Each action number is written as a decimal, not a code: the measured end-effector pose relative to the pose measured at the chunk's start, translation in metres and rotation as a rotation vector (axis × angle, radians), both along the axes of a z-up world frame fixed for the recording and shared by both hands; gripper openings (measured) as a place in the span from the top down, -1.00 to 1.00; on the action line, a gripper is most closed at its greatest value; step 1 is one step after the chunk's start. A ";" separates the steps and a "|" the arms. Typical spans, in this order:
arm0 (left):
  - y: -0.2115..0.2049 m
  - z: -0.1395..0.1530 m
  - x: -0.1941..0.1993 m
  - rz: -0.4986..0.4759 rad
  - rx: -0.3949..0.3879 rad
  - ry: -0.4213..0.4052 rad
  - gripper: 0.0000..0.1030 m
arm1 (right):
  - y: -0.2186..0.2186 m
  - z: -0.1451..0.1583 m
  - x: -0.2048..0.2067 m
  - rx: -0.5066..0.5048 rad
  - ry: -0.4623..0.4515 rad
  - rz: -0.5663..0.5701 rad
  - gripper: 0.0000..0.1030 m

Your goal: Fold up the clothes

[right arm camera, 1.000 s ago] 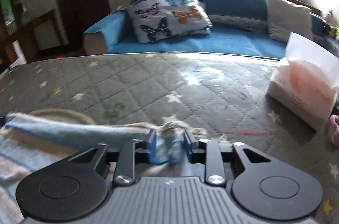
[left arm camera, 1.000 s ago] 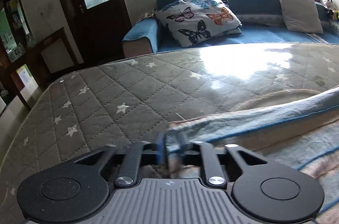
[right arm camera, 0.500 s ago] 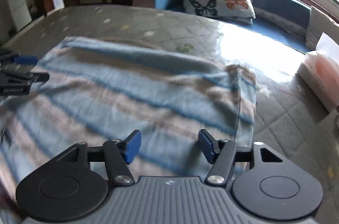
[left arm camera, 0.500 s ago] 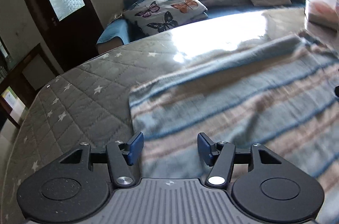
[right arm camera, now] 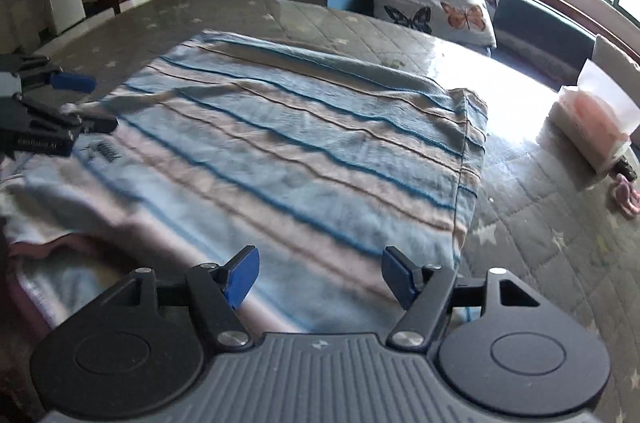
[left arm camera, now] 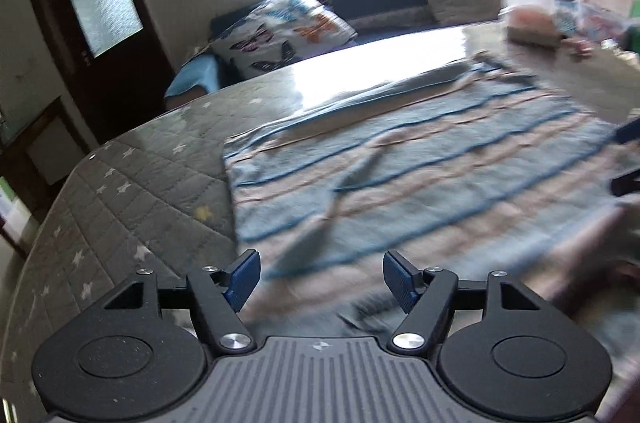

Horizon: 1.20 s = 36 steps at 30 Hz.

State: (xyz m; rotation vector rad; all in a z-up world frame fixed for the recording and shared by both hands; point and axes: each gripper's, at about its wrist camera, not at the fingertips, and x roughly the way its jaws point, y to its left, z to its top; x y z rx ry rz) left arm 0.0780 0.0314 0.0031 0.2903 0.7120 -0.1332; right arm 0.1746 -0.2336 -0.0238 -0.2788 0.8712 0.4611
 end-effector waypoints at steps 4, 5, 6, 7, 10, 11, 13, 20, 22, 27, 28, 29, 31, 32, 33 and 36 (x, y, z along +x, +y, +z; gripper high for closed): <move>-0.013 0.011 -0.039 -0.078 -0.058 0.003 -0.37 | 0.005 0.013 -0.036 0.039 -0.002 0.052 -0.26; -0.016 0.012 -0.048 -0.100 -0.066 0.005 -0.36 | 0.007 0.015 -0.045 0.049 0.006 0.066 -0.23; -0.020 0.013 -0.056 -0.121 -0.074 0.006 -0.36 | 0.009 0.015 -0.051 0.055 0.016 0.080 -0.21; -0.023 0.014 -0.065 -0.143 -0.078 0.009 -0.36 | 0.010 0.015 -0.057 0.061 0.027 0.093 -0.16; -0.032 0.010 -0.082 -0.193 -0.071 0.031 -0.25 | 0.019 0.012 -0.078 0.069 0.058 0.138 0.05; -0.033 0.007 -0.085 -0.200 -0.063 0.037 -0.21 | 0.021 0.010 -0.083 0.062 0.061 0.145 0.11; -0.036 0.002 -0.091 -0.215 -0.048 0.050 -0.01 | 0.027 0.005 -0.091 0.047 0.066 0.158 0.28; -0.035 -0.010 -0.098 -0.224 -0.054 0.104 0.87 | 0.030 -0.003 -0.103 0.064 0.098 0.151 0.87; -0.034 -0.002 -0.105 -0.233 -0.058 0.079 0.96 | 0.030 0.003 -0.108 0.057 0.080 0.156 0.89; -0.030 0.007 -0.116 -0.268 -0.074 0.059 0.97 | 0.027 0.012 -0.123 0.051 0.108 0.192 0.89; -0.030 0.005 -0.116 -0.273 -0.067 0.068 0.97 | 0.027 0.010 -0.125 0.040 0.118 0.199 0.89; -0.030 0.003 -0.117 -0.280 -0.062 0.079 0.97 | 0.028 0.008 -0.126 0.036 0.133 0.207 0.88; -0.028 0.002 -0.116 -0.293 -0.057 0.100 0.96 | 0.026 0.009 -0.125 0.056 0.149 0.214 0.81; -0.027 0.002 -0.117 -0.300 -0.058 0.103 0.96 | 0.025 0.014 -0.123 0.068 0.138 0.213 0.79; -0.026 0.002 -0.117 -0.307 -0.057 0.103 0.96 | 0.024 0.018 -0.121 0.080 0.126 0.213 0.78; -0.025 0.004 -0.118 -0.330 -0.058 0.103 0.96 | 0.022 0.031 -0.113 0.113 0.079 0.202 0.72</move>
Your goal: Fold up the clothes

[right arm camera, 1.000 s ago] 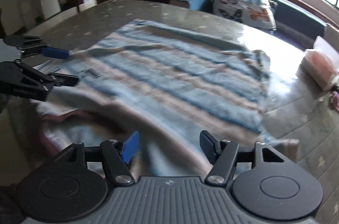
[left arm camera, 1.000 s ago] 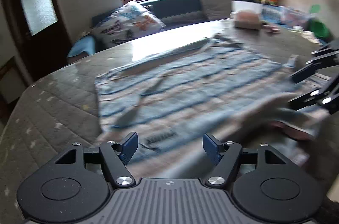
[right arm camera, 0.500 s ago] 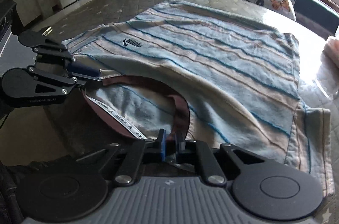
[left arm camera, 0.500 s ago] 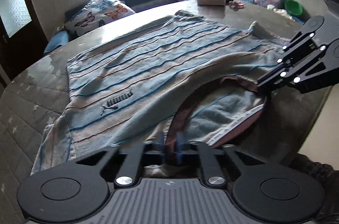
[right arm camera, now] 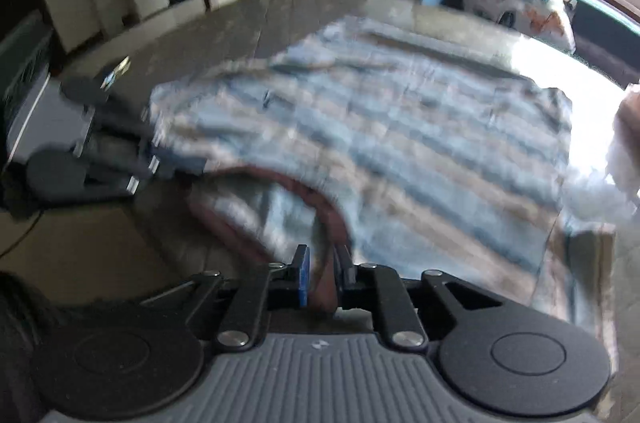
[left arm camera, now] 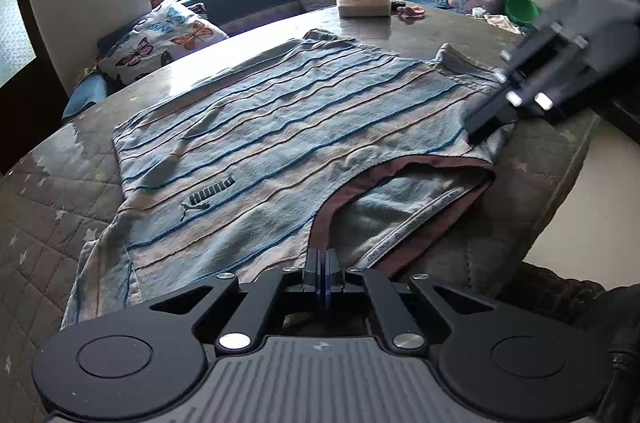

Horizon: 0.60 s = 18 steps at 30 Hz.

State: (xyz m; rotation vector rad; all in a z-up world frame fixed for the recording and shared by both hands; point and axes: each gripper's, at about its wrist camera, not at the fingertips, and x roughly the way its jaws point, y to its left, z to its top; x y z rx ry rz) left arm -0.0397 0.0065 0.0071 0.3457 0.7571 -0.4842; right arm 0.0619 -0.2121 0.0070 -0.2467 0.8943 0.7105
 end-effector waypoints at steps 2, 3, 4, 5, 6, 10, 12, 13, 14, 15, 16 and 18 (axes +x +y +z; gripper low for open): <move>0.000 0.001 -0.001 -0.015 0.005 -0.004 0.96 | 0.002 0.001 0.011 0.006 -0.035 -0.028 0.54; 0.000 0.001 -0.002 -0.020 0.004 -0.004 0.96 | 0.004 -0.001 0.018 0.002 -0.048 -0.044 0.52; 0.000 0.002 -0.003 -0.022 0.004 -0.007 0.96 | 0.006 -0.003 0.024 -0.003 -0.061 -0.060 0.49; 0.001 0.004 -0.003 -0.020 0.002 -0.010 0.95 | 0.008 -0.008 0.028 -0.010 -0.061 -0.065 0.45; 0.002 0.006 -0.003 -0.015 -0.001 -0.014 0.93 | 0.010 -0.014 0.032 -0.018 -0.060 -0.070 0.43; 0.008 0.018 -0.001 0.023 -0.025 -0.059 0.87 | 0.016 -0.035 0.038 -0.056 -0.062 -0.075 0.35; 0.008 0.023 0.005 0.053 -0.046 -0.080 0.82 | 0.016 -0.041 0.035 -0.063 -0.058 -0.072 0.34; 0.008 0.025 0.009 0.066 -0.060 -0.086 0.73 | 0.016 -0.043 0.032 -0.064 -0.053 -0.069 0.33; 0.006 0.026 0.015 0.079 -0.076 -0.089 0.69 | 0.014 -0.044 0.028 -0.060 -0.047 -0.065 0.32; 0.004 0.026 0.020 0.088 -0.090 -0.091 0.63 | 0.013 -0.044 0.024 -0.059 -0.046 -0.062 0.32; 0.000 0.025 0.024 0.095 -0.102 -0.092 0.62 | 0.012 -0.044 0.020 -0.059 -0.044 -0.058 0.31; -0.010 0.022 0.035 0.103 -0.123 -0.091 0.62 | 0.010 -0.043 0.013 -0.059 -0.039 -0.049 0.23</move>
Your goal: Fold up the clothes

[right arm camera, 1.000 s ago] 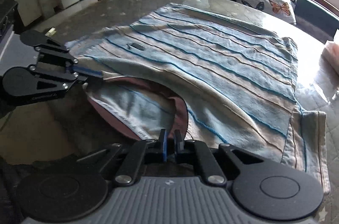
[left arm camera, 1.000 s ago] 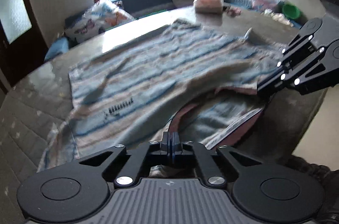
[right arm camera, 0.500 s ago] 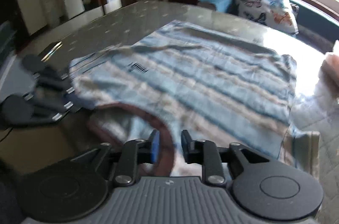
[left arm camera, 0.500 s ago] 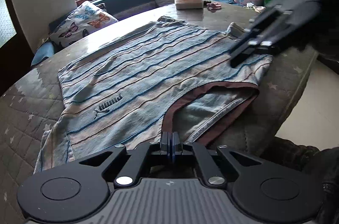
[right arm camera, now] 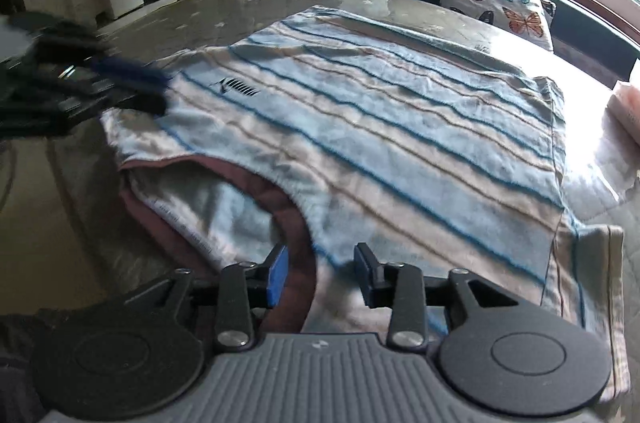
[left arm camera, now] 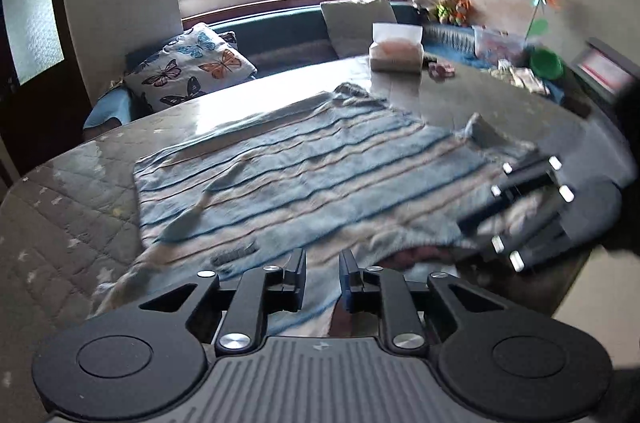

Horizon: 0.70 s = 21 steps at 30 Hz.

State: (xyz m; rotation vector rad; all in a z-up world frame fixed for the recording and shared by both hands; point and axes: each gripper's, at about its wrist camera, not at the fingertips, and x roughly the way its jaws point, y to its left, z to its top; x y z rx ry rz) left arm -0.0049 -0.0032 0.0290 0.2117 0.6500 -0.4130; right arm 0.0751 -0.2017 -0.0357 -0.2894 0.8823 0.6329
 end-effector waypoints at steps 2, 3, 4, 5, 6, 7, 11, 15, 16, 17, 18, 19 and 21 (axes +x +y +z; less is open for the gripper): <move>-0.012 -0.005 0.011 -0.001 -0.014 0.004 0.62 | -0.005 0.003 -0.008 0.016 0.002 -0.004 0.21; -0.018 -0.009 0.016 -0.002 -0.016 0.007 0.62 | -0.009 0.004 -0.009 0.025 0.000 -0.020 0.21; -0.023 -0.013 0.019 -0.003 -0.015 0.009 0.62 | -0.012 0.005 -0.010 0.035 -0.003 -0.036 0.19; -0.028 -0.018 0.023 -0.004 -0.015 0.016 0.62 | -0.016 0.007 -0.011 0.045 -0.005 -0.052 0.13; -0.031 -0.023 0.026 -0.005 -0.016 0.030 0.62 | -0.019 0.006 -0.011 0.050 0.001 -0.067 0.10; -0.033 -0.028 0.028 -0.006 -0.016 0.046 0.62 | -0.022 0.004 -0.011 0.056 0.007 -0.081 0.07; -0.037 -0.045 0.030 -0.009 -0.006 0.089 0.61 | -0.028 0.002 -0.018 0.062 0.036 -0.082 0.06; -0.036 -0.047 0.023 -0.020 0.007 0.085 0.49 | -0.040 0.015 -0.020 0.120 0.029 -0.107 0.02; -0.036 -0.046 0.023 -0.021 0.010 0.084 0.49 | -0.042 0.018 -0.019 0.125 0.015 -0.118 0.02; -0.037 -0.044 0.023 -0.020 0.014 0.080 0.49 | -0.046 0.019 -0.015 0.127 -0.001 -0.142 0.02; -0.039 -0.042 0.023 -0.020 0.013 0.075 0.49 | -0.050 0.019 -0.012 0.130 -0.018 -0.166 0.02; -0.040 -0.040 0.023 -0.022 0.007 0.069 0.45 | -0.053 0.017 -0.007 0.130 -0.023 -0.188 0.01; -0.045 -0.034 0.024 -0.030 -0.002 0.053 0.37 | -0.057 0.008 0.000 0.117 -0.024 -0.227 0.02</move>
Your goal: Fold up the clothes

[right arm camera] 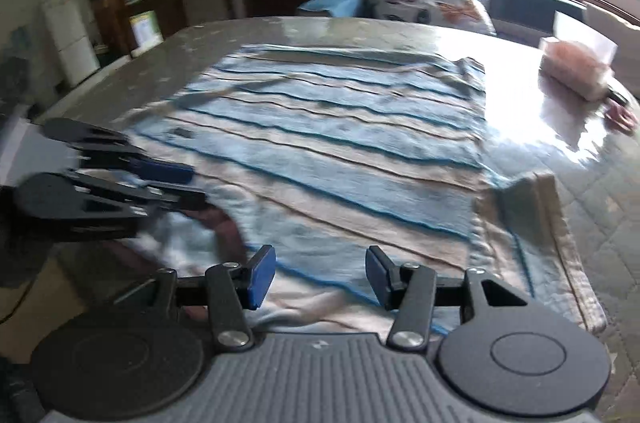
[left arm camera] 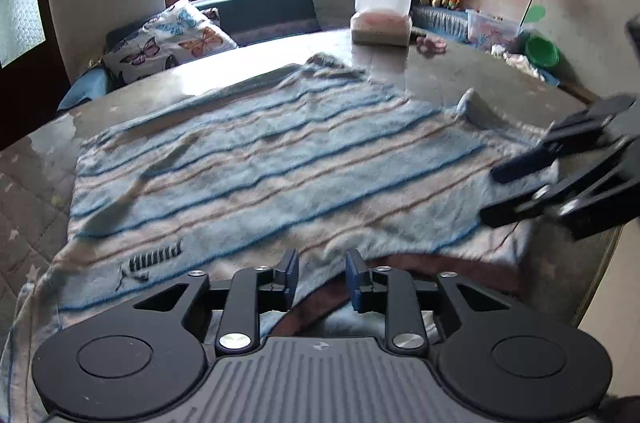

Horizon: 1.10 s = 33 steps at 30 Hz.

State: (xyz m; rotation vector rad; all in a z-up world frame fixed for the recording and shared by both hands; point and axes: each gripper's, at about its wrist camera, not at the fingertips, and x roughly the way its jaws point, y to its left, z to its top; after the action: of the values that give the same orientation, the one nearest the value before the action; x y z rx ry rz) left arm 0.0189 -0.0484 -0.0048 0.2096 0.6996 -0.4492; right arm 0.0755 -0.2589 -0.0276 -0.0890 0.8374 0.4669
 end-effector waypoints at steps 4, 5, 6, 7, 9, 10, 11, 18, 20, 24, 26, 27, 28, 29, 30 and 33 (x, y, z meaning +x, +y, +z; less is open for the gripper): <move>-0.014 0.008 0.003 -0.024 -0.007 -0.022 0.08 | -0.006 -0.012 -0.003 -0.019 0.017 -0.007 0.02; -0.018 0.009 0.005 -0.029 -0.009 -0.023 0.05 | -0.007 -0.012 -0.006 -0.029 0.015 -0.002 0.02; -0.023 0.009 0.006 -0.035 -0.013 -0.022 -0.01 | -0.007 -0.011 -0.009 -0.039 0.013 0.003 0.02; -0.027 0.008 0.007 -0.040 -0.016 -0.020 -0.04 | -0.009 -0.011 -0.012 -0.035 0.019 0.003 0.02; -0.038 0.007 0.010 -0.050 -0.021 -0.012 -0.08 | -0.018 -0.009 -0.017 -0.021 0.027 -0.012 0.02; -0.042 0.006 0.010 -0.056 -0.025 -0.007 -0.09 | -0.022 -0.008 -0.019 -0.015 0.031 -0.023 0.02; -0.046 0.004 0.011 -0.063 -0.029 -0.002 -0.10 | -0.027 -0.006 -0.021 -0.002 0.035 -0.039 0.02; -0.069 -0.009 0.005 -0.110 -0.013 0.012 -0.23 | -0.074 -0.001 -0.031 0.032 0.011 -0.214 0.02; -0.073 -0.012 0.002 -0.124 0.000 0.015 -0.24 | -0.090 -0.003 -0.031 0.029 -0.002 -0.283 0.02; -0.078 -0.017 -0.003 -0.137 0.023 0.008 -0.30 | -0.121 -0.007 -0.026 0.027 -0.022 -0.432 0.02; -0.078 -0.017 -0.005 -0.138 0.027 0.004 -0.34 | -0.134 -0.011 -0.022 0.016 -0.033 -0.492 0.02; -0.079 -0.017 -0.005 -0.136 0.028 0.004 -0.35 | -0.138 -0.012 -0.021 0.024 -0.034 -0.509 0.02; -0.079 -0.017 -0.005 -0.135 0.029 0.004 -0.36 | -0.142 -0.014 -0.019 0.032 -0.035 -0.526 0.03; -0.079 -0.017 -0.005 -0.134 0.029 0.004 -0.37 | -0.145 -0.016 -0.018 0.040 -0.036 -0.542 0.04; -0.079 -0.017 -0.005 -0.132 0.030 0.004 -0.42 | -0.145 -0.016 -0.017 0.046 -0.039 -0.546 0.04; -0.079 -0.016 -0.005 -0.128 0.028 -0.001 -0.51 | -0.144 -0.017 -0.017 0.065 -0.046 -0.554 0.21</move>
State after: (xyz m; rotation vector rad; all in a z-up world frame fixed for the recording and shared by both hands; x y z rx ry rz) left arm 0.0139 -0.1273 -0.0206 0.2826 0.6940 -0.5615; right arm 0.0589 -0.4030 -0.0449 0.1894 0.7620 -0.0302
